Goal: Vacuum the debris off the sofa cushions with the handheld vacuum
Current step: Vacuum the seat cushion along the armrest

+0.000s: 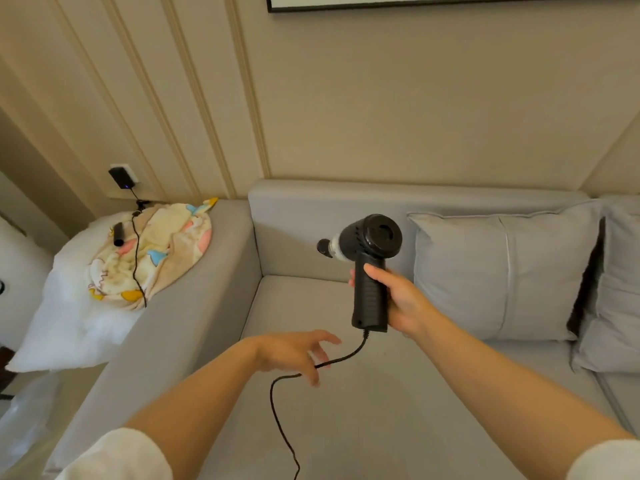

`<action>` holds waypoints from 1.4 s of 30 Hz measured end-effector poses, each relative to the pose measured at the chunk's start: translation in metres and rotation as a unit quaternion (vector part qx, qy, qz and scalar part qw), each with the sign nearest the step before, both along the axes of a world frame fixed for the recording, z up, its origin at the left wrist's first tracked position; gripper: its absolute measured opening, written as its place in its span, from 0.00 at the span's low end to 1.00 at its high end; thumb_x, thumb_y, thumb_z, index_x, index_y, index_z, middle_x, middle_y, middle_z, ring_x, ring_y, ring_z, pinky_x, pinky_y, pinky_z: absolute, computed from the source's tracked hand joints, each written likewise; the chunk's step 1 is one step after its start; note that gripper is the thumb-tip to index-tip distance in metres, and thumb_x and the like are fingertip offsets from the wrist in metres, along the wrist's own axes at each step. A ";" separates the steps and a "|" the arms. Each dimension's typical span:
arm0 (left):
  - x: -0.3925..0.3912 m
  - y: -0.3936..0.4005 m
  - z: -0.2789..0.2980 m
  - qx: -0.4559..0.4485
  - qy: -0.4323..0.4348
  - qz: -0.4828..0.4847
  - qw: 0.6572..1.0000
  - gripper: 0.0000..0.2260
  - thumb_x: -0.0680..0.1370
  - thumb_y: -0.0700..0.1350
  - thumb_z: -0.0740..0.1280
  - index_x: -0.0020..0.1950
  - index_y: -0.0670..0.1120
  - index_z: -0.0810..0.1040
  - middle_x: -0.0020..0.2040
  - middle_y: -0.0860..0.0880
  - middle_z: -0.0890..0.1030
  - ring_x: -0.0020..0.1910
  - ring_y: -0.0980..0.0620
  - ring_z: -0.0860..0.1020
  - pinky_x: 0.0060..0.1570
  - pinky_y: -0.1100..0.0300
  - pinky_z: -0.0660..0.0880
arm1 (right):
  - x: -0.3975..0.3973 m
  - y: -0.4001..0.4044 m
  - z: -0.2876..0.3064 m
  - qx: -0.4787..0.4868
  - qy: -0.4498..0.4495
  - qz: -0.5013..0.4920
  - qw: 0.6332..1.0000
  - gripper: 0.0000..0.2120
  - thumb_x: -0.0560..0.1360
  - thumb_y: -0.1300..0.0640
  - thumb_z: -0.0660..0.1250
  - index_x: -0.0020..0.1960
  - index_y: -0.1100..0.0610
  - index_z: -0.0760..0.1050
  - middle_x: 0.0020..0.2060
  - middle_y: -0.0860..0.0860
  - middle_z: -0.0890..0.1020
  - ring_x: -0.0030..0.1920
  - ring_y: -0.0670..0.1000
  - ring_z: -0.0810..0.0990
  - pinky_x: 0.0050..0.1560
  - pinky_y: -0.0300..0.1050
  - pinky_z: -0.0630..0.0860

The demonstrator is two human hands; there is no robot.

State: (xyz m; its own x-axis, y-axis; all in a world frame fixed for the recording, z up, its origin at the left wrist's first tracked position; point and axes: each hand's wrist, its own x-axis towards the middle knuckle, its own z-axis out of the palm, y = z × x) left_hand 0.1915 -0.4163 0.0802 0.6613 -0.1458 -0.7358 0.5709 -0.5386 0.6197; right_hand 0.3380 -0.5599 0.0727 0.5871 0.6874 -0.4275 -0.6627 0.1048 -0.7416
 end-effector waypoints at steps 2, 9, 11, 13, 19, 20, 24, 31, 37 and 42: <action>0.010 -0.002 0.005 -0.074 -0.015 0.037 0.996 0.38 0.70 0.44 0.72 0.73 0.57 0.53 0.69 0.49 0.69 0.67 0.48 0.68 0.69 0.53 0.63 | -0.002 0.009 0.004 0.010 -0.013 0.017 1.000 0.19 0.74 0.61 0.65 0.64 0.61 0.69 0.50 0.56 0.79 0.51 0.53 0.78 0.51 0.48 0.78; 0.019 0.020 -0.007 -0.084 -0.163 0.207 0.961 0.19 0.72 0.48 0.70 0.59 0.48 0.69 0.46 0.49 0.81 0.41 0.51 0.79 0.47 0.59 0.76 | -0.019 0.054 0.003 -0.010 -0.044 0.037 0.998 0.21 0.73 0.64 0.66 0.65 0.63 0.70 0.52 0.56 0.78 0.55 0.55 0.75 0.59 0.48 0.73; 0.013 0.035 -0.010 -0.078 -0.181 0.199 0.960 0.14 0.71 0.46 0.70 0.54 0.48 0.71 0.42 0.50 0.80 0.35 0.54 0.78 0.39 0.63 0.76 | -0.027 0.073 0.003 -0.010 -0.040 0.044 0.998 0.19 0.72 0.66 0.66 0.63 0.64 0.71 0.49 0.56 0.78 0.52 0.55 0.76 0.55 0.47 0.74; 0.005 0.054 -0.013 -0.080 -0.192 0.186 0.960 0.12 0.70 0.45 0.70 0.50 0.52 0.70 0.41 0.51 0.79 0.33 0.58 0.78 0.35 0.68 0.75 | -0.034 0.094 0.004 -0.004 -0.029 0.043 0.999 0.15 0.72 0.66 0.66 0.58 0.64 0.72 0.46 0.56 0.78 0.50 0.55 0.76 0.54 0.47 0.75; -0.025 0.134 -0.010 -0.103 -0.198 0.166 0.961 0.10 0.73 0.43 0.68 0.48 0.54 0.69 0.40 0.52 0.77 0.30 0.62 0.77 0.32 0.73 0.74 | -0.059 0.179 0.006 -0.038 0.001 0.016 0.999 0.11 0.70 0.63 0.71 0.51 0.61 0.75 0.42 0.56 0.80 0.46 0.53 0.79 0.52 0.50 0.77; -0.029 0.146 -0.010 -0.103 -0.198 0.164 0.961 0.10 0.73 0.43 0.67 0.48 0.54 0.68 0.40 0.52 0.77 0.30 0.61 0.76 0.32 0.73 0.74 | -0.064 0.191 0.005 -0.041 0.008 0.009 0.999 0.11 0.70 0.63 0.71 0.51 0.61 0.76 0.42 0.56 0.80 0.46 0.53 0.79 0.51 0.50 0.77; -0.050 0.200 -0.016 -0.112 -0.198 0.163 0.960 0.10 0.73 0.42 0.67 0.47 0.54 0.68 0.39 0.52 0.75 0.27 0.65 0.76 0.30 0.73 0.73 | -0.088 0.246 0.004 -0.044 0.022 0.004 0.999 0.10 0.68 0.62 0.72 0.48 0.61 0.77 0.39 0.56 0.81 0.42 0.52 0.80 0.45 0.48 0.79; -0.072 0.263 -0.032 -0.123 -0.209 0.223 0.944 0.14 0.72 0.43 0.68 0.52 0.53 0.68 0.41 0.51 0.76 0.31 0.59 0.78 0.34 0.67 0.77 | -0.106 0.313 0.006 -0.057 -0.025 0.013 0.998 0.11 0.71 0.64 0.69 0.53 0.60 0.75 0.45 0.56 0.79 0.49 0.54 0.77 0.53 0.49 0.76; -0.072 0.322 -0.058 0.016 -0.244 0.319 0.916 0.19 0.70 0.43 0.70 0.56 0.45 0.66 0.48 0.45 0.74 0.41 0.52 0.75 0.37 0.63 0.74 | -0.104 0.344 0.001 -0.188 -0.126 0.160 0.961 0.17 0.73 0.59 0.68 0.61 0.54 0.71 0.60 0.53 0.76 0.55 0.52 0.78 0.53 0.44 0.73; -0.079 0.377 -0.088 0.167 -0.231 0.326 0.901 0.21 0.70 0.46 0.71 0.57 0.44 0.65 0.49 0.45 0.72 0.42 0.50 0.74 0.30 0.66 0.70 | -0.093 0.365 -0.007 -0.265 -0.139 0.128 0.946 0.26 0.74 0.58 0.68 0.69 0.59 0.65 0.53 0.52 0.77 0.51 0.55 0.79 0.46 0.42 0.76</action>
